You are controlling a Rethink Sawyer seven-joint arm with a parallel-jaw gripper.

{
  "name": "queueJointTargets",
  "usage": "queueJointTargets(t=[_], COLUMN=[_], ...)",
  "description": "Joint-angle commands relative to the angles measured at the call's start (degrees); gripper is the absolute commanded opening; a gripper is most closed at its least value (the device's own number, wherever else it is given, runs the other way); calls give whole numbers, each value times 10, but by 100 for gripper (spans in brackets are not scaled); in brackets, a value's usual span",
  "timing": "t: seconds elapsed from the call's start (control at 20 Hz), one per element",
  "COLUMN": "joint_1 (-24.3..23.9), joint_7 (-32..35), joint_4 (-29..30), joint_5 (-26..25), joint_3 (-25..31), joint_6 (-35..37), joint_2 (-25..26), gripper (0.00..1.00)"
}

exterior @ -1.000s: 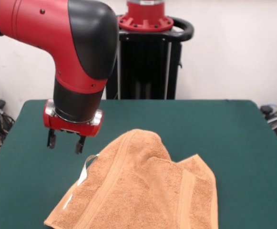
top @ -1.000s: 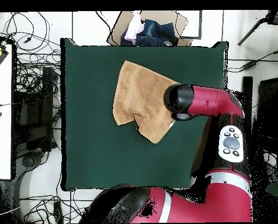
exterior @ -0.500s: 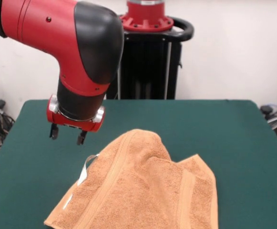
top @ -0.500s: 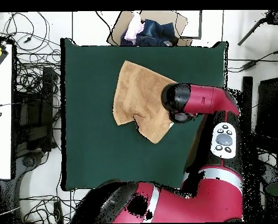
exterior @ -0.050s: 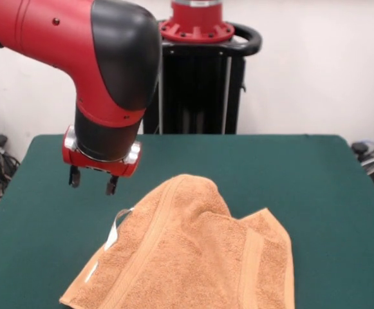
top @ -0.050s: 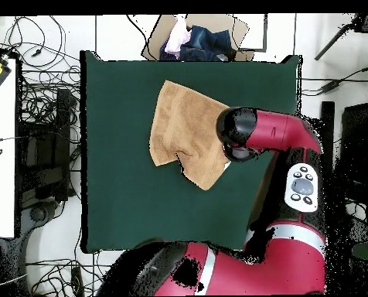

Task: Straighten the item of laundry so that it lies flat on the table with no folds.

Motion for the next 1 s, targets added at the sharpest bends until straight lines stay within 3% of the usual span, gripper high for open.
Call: queueJointTargets(t=[0.05,0.25,0.55,0.8,1.0], joint_1=[-9,41,66,46,45], joint_7=[85,84,85,189,188], joint_4=[43,-22,-76,15,26], joint_5=[44,-23,-36,23,35], joint_3=[42,-34,-58,-36,-38], joint_6=[18,98,158,-53,-69], joint_2=[-3,24,42,-3,-12], gripper=[100,100,100,100,100])
